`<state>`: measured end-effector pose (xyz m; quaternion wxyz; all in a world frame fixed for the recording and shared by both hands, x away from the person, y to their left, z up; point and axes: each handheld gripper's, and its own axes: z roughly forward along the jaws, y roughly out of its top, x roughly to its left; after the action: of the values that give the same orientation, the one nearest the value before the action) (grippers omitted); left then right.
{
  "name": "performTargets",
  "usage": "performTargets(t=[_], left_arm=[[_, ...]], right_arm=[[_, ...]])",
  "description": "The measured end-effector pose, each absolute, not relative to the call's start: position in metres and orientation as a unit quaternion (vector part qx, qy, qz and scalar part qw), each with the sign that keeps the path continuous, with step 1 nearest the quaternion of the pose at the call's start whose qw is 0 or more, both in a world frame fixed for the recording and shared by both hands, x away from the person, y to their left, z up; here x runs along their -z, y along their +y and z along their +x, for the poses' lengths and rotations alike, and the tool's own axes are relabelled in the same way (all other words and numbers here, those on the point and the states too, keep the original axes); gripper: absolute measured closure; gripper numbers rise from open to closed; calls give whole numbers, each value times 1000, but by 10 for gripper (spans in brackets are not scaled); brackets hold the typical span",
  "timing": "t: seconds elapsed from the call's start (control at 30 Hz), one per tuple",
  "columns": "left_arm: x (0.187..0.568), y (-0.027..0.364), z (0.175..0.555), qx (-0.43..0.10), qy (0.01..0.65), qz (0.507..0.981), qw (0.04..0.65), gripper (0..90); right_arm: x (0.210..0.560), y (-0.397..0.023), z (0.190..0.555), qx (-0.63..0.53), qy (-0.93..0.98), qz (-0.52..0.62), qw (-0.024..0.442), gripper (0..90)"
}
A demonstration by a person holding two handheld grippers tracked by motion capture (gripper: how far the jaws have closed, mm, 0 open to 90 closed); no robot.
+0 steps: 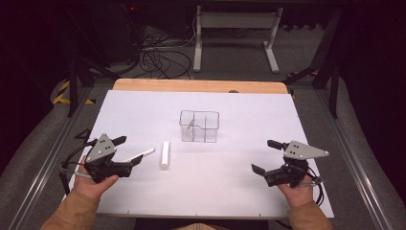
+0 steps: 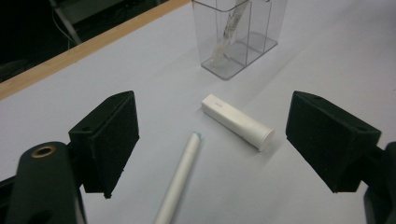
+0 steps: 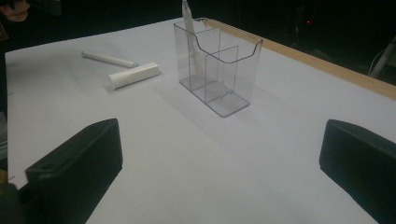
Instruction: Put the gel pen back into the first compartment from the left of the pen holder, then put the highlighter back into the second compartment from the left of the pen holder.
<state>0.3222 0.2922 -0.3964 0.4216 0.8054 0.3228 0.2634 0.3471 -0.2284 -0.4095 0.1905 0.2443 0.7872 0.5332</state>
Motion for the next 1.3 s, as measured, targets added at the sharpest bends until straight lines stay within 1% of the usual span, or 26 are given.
performTargets(t=[0.27,0.43,0.83,1.1,1.3], left_arm=[[396,290,340,-273,304,828,384,210],[396,288,351,-263,300,842,363,216],[400,290,372,-221,325,853,344,234],[406,288,382,-219,316,860,335,252],[409,288,390,-197,306,870,332,293]], right_arm=[[411,-229,347,-536,787,245,184,2],[411,-230,347,-538,786,245,182,2],[413,-231,348,-538,786,250,173,4],[413,-231,348,-537,787,250,170,5],[414,-231,349,-537,788,250,169,5]])
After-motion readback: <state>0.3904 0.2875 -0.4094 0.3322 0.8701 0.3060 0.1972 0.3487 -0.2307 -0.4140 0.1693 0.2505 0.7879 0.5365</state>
